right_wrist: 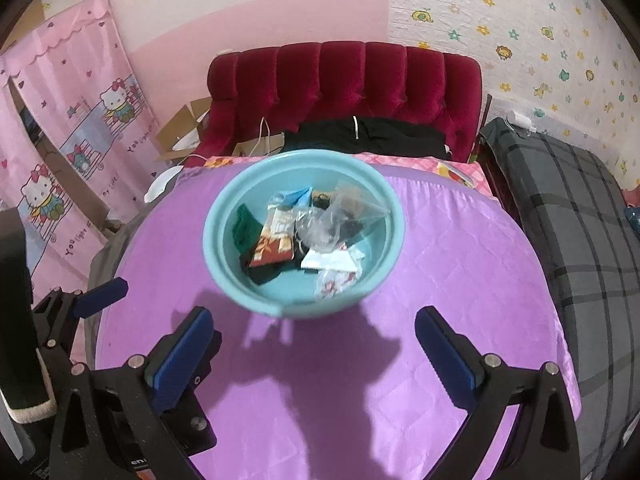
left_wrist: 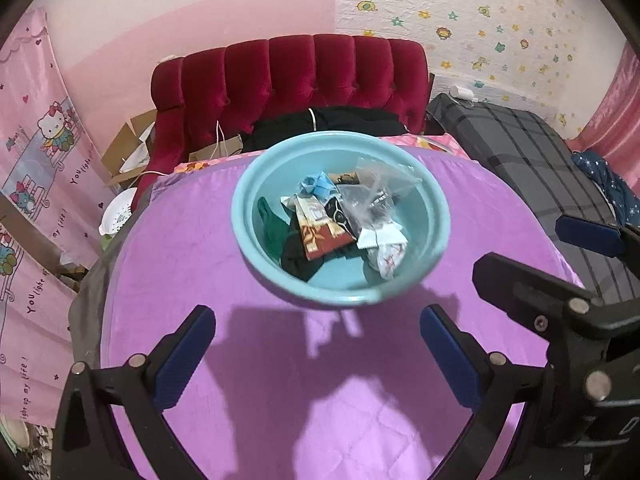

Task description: Organize soft objects

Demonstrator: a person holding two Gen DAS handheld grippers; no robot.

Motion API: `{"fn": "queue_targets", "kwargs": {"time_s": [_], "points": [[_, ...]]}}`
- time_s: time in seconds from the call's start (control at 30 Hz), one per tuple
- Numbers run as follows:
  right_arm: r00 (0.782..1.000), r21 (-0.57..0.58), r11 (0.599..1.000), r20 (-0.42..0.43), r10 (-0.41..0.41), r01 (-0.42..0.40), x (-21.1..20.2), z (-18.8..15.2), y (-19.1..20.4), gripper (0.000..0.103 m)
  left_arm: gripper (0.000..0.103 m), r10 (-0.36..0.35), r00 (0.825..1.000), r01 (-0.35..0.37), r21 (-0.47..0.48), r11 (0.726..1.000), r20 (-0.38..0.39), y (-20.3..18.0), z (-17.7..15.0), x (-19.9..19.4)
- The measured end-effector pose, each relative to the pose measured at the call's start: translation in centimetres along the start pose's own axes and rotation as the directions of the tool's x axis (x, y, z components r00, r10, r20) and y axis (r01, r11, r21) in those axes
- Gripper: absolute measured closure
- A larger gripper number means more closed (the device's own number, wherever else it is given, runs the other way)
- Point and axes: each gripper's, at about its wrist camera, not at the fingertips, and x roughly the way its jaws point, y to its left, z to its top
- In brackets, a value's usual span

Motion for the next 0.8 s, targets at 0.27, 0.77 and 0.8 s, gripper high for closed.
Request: {"fn": "queue_targets", "kwargs": {"time_s": [0.27, 0.77, 0.8], "points": [[1.0, -0.007, 1.0, 0.011, 0.018, -0.017, -2.0, -3.9, 0.1, 0.0, 0.0, 0.021, 0.998, -0.022, 0.007, 1.0, 0.053, -1.2, -2.9, -3.0], [0.998, -0.065, 0.997, 0.048, -0.037, 0.04, -2.8, -9.9, 0.9, 0.0, 0.0, 0.02, 0.999, -0.02, -0.024, 1.0, 0.034, -2.7, -9.3, -3.3], [0.999, -0.063, 0.997, 0.041, -0.034, 0.036, -2.7, -10.3, 0.8, 0.0, 0.0, 0.02, 0.999, -0.019, -0.03, 0.999, 0.029, -2.7, -9.7, -3.2]]}}
